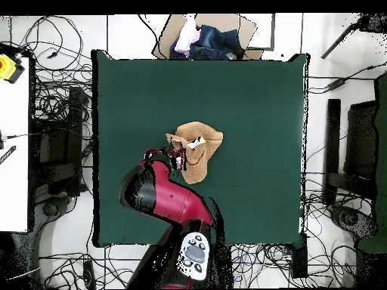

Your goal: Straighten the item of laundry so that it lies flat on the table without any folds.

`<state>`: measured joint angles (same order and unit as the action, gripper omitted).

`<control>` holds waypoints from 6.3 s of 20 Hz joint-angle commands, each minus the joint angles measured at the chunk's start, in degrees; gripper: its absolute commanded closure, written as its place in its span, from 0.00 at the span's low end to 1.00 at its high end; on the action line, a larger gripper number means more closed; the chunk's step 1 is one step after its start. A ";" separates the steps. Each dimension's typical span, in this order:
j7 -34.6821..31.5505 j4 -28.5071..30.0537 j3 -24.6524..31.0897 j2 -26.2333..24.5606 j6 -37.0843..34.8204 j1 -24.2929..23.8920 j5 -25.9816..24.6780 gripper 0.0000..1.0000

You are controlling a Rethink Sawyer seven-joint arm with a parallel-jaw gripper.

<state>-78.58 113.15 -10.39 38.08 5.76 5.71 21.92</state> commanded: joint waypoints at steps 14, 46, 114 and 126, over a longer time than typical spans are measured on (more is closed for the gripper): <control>-14.75 -2.59 5.15 -6.06 0.60 -3.96 0.72 0.00; -14.43 -6.98 5.13 -9.26 2.99 -4.83 1.34 0.00; -16.30 -18.37 0.23 -17.98 -1.48 -1.40 4.11 0.00; -15.30 -15.35 2.65 -17.08 -3.69 -2.50 2.10 0.00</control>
<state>-78.58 93.06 -14.56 20.58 3.53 4.35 23.79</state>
